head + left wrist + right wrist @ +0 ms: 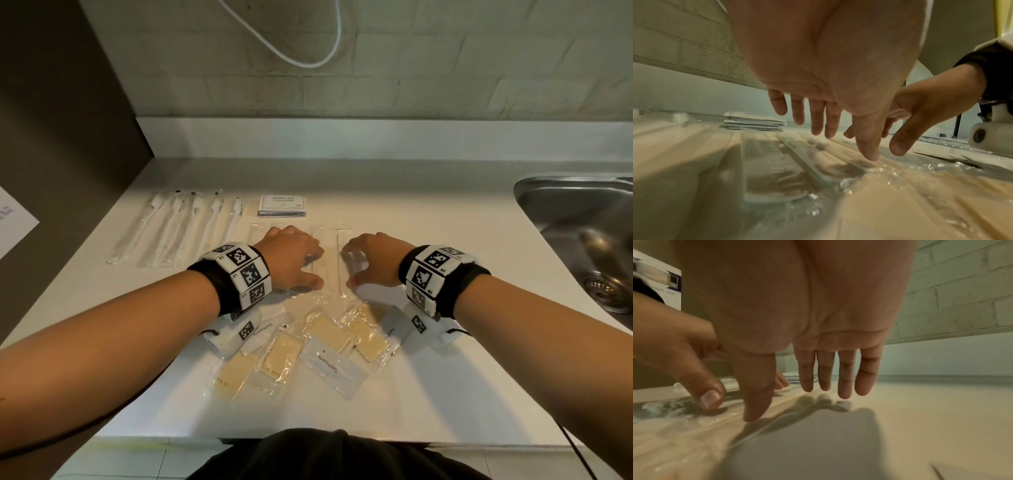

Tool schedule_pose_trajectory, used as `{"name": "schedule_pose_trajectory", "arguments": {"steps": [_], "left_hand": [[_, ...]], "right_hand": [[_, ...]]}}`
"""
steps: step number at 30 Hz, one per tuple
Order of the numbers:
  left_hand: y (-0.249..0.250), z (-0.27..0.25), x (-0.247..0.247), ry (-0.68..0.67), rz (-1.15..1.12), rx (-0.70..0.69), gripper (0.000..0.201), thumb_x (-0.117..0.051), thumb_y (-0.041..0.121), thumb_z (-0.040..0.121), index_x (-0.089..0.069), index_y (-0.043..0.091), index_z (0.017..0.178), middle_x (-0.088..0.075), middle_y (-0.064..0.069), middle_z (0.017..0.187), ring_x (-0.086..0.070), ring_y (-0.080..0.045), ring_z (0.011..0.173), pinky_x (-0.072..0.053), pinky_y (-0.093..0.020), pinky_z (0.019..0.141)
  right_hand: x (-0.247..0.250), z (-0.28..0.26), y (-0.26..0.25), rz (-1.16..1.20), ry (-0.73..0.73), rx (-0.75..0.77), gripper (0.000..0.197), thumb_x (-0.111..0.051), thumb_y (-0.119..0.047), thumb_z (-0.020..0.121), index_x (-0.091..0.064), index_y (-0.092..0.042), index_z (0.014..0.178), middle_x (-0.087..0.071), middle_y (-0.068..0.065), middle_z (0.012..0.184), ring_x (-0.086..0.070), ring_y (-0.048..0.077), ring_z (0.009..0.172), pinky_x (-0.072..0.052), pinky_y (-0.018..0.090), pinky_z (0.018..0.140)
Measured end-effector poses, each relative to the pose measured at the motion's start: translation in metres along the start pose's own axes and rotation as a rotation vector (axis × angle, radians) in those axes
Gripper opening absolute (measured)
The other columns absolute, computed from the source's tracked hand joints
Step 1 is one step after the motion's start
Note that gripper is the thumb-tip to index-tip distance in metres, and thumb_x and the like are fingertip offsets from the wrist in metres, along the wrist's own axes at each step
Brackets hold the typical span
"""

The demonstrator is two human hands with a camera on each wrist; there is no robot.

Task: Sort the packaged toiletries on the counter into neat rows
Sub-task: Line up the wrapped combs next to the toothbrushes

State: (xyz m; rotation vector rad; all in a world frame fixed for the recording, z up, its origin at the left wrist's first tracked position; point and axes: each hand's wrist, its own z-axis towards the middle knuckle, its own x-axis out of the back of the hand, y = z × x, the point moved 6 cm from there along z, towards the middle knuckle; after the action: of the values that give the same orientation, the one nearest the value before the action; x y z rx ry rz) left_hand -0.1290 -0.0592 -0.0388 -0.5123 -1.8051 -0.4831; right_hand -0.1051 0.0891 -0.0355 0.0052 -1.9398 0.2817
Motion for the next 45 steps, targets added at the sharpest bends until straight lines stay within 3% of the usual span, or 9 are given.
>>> {"name": "schedule_pose_trajectory", "arguments": {"steps": [5,11,19,23,27,30,34,38,45], "left_hand": [[-0.004,0.000,-0.007,-0.045,0.028,0.003,0.075,-0.053,0.067,0.084,-0.038,0.030,0.148,-0.030,0.009,0.159,-0.019,-0.022,0.147,-0.014,-0.046,0.115],[-0.002,0.002,-0.007,-0.070,0.022,0.013,0.073,-0.052,0.065,0.087,-0.036,0.030,0.149,-0.025,0.011,0.160,-0.015,-0.022,0.149,-0.011,-0.046,0.116],[-0.003,0.003,-0.009,-0.060,0.018,0.002,0.072,-0.051,0.064,0.088,-0.034,0.031,0.150,-0.022,0.011,0.161,-0.015,-0.023,0.149,-0.011,-0.046,0.117],[-0.009,-0.002,0.002,0.050,-0.108,0.003,0.070,-0.053,0.065,0.085,-0.039,0.033,0.146,-0.029,0.011,0.159,-0.021,-0.021,0.147,-0.014,-0.048,0.116],[-0.039,-0.012,0.020,0.165,-0.175,0.104,0.062,-0.056,0.061,0.086,-0.048,0.031,0.140,-0.040,0.009,0.153,-0.033,-0.021,0.141,-0.025,-0.051,0.116],[-0.058,-0.022,0.016,0.117,-0.169,0.135,0.062,-0.059,0.060,0.085,-0.049,0.032,0.139,-0.041,0.011,0.152,-0.033,-0.020,0.140,-0.026,-0.050,0.115],[-0.055,-0.030,0.005,0.060,-0.157,0.090,0.070,-0.058,0.067,0.081,-0.045,0.035,0.143,-0.035,0.015,0.155,-0.021,-0.017,0.146,-0.017,-0.047,0.118],[-0.043,-0.027,-0.006,-0.019,-0.109,0.042,0.075,-0.055,0.069,0.081,-0.039,0.037,0.146,-0.029,0.016,0.158,-0.012,-0.017,0.150,-0.011,-0.045,0.118],[-0.039,-0.024,-0.008,-0.028,-0.090,0.044,0.074,-0.056,0.068,0.082,-0.041,0.032,0.146,-0.029,0.016,0.158,-0.013,-0.019,0.150,-0.012,-0.044,0.118]], "right_hand": [[-0.007,0.003,-0.004,-0.056,-0.042,0.015,0.066,-0.065,-0.049,0.083,-0.043,-0.025,0.140,-0.052,-0.002,0.137,-0.051,0.023,0.121,-0.042,0.041,0.103],[-0.007,0.008,-0.007,-0.131,-0.063,0.031,0.069,-0.061,-0.050,0.086,-0.036,-0.026,0.146,-0.040,-0.003,0.150,-0.039,0.026,0.134,-0.037,0.042,0.109],[-0.007,0.010,-0.008,-0.120,-0.071,0.058,0.060,-0.063,-0.050,0.082,-0.048,-0.026,0.135,-0.052,-0.006,0.135,-0.046,0.025,0.124,-0.042,0.043,0.102],[-0.004,0.011,-0.008,-0.047,-0.060,0.053,0.059,-0.067,-0.047,0.081,-0.051,-0.024,0.132,-0.055,-0.003,0.134,-0.053,0.023,0.120,-0.043,0.041,0.103],[0.006,0.015,-0.010,0.008,0.007,0.052,0.066,-0.066,-0.048,0.082,-0.046,-0.021,0.138,-0.051,0.001,0.139,-0.051,0.024,0.125,-0.042,0.042,0.106],[0.008,0.018,-0.017,-0.002,0.031,0.077,0.066,-0.062,-0.049,0.085,-0.042,-0.023,0.142,-0.042,0.000,0.147,-0.045,0.023,0.132,-0.037,0.041,0.110],[0.001,0.020,-0.034,-0.054,-0.001,0.124,0.061,-0.058,-0.050,0.088,-0.043,-0.027,0.142,-0.038,-0.002,0.151,-0.037,0.022,0.137,-0.029,0.041,0.112],[-0.012,0.025,-0.040,-0.068,-0.055,0.126,0.058,-0.060,-0.043,0.088,-0.046,-0.023,0.139,-0.040,0.001,0.148,-0.040,0.025,0.136,-0.034,0.042,0.111],[-0.012,0.026,-0.038,-0.032,-0.050,0.106,0.062,-0.063,-0.041,0.087,-0.043,-0.020,0.142,-0.044,0.005,0.145,-0.045,0.026,0.131,-0.040,0.038,0.106]]}}
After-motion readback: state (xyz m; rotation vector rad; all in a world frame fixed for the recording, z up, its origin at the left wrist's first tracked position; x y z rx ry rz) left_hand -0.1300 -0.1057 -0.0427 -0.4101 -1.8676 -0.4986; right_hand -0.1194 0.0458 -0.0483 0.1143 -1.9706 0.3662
